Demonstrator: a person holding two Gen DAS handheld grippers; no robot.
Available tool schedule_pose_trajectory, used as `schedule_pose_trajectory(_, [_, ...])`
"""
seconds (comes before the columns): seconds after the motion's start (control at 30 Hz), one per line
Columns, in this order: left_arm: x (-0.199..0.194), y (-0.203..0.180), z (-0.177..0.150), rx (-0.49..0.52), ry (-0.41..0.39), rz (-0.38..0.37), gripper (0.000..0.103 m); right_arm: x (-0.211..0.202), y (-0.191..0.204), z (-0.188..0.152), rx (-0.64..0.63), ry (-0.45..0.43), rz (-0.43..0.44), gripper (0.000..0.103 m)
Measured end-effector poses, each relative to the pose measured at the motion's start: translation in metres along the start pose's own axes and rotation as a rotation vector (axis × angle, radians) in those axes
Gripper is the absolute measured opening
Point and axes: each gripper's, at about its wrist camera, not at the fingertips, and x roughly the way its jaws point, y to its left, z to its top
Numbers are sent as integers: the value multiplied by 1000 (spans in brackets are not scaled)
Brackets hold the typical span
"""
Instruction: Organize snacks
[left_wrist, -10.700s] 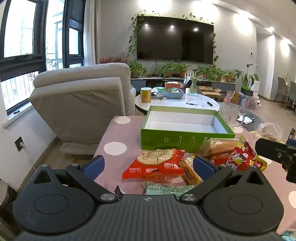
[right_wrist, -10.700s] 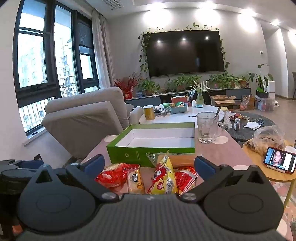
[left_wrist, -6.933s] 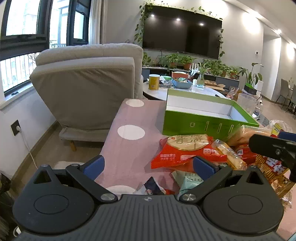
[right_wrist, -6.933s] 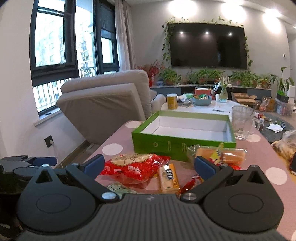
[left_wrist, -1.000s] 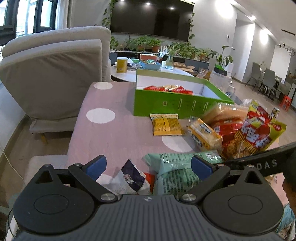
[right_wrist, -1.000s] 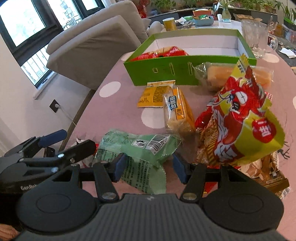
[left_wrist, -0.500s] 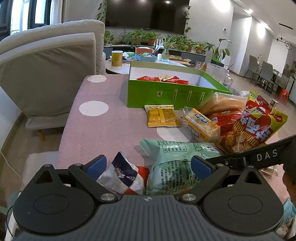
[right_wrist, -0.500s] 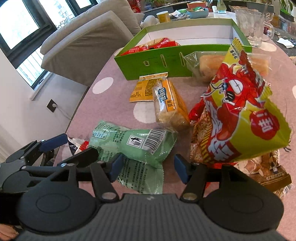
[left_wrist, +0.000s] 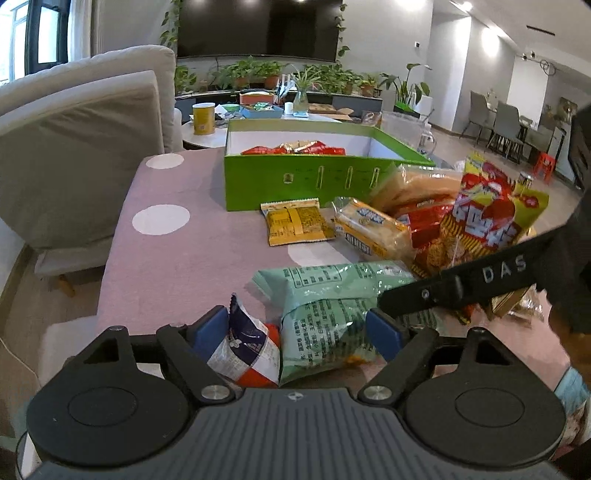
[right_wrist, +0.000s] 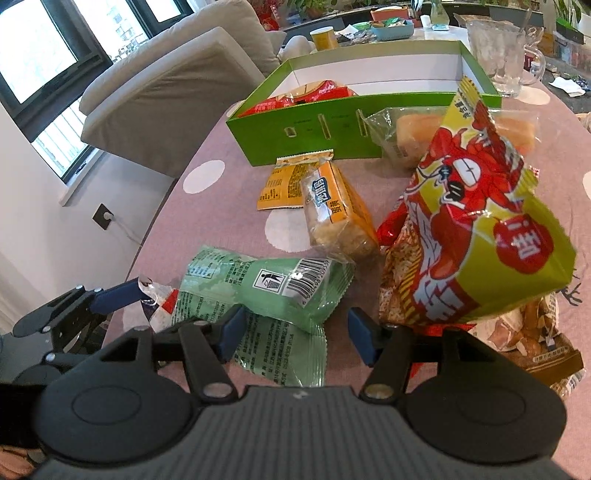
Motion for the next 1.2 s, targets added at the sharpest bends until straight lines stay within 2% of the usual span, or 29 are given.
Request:
schedule_pose_trajectory(0.13, [2,1,-1,-5,-2,-11,80,3,1,1,11,-1,8,50])
schedule_pose_trajectory(0.3, [-3,9,4,-61,-24,-9,81,4,3,3,13,2,12,50])
schedule_pose_trajectory(0.47, [-10,7,7,-23,-68,-8,81,6,-1,3,34,9,26,51])
schedule_pose_trajectory(0.6, [0,2,9,19,-34,-40,80,6,-2,2,49,12,33,51])
schedule_pose_trajectory(0.7, [8,-4,9,52,-29,-23,80,6,-3,3,61,16,35,51])
schedule_pose_trajectory(0.83, [12,0,20,26,0,-13,75,6,0,5,55,9,28,51])
schedule_pose_trajectory(1.0, [8,-5,18,89,-42,18,76,10,-2,7,69,27,40,52])
schedule_pose_trajectory(1.07, [5,-14,15,152,-99,83,77,10,-4,7,80,31,47,52])
schedule_pose_trajectory(1.13, [0,-25,12,246,-162,160,83,10,-4,7,80,36,51,52])
schedule_pose_trajectory(1.2, [-4,-31,11,295,-181,185,87,9,-5,7,81,37,53,53])
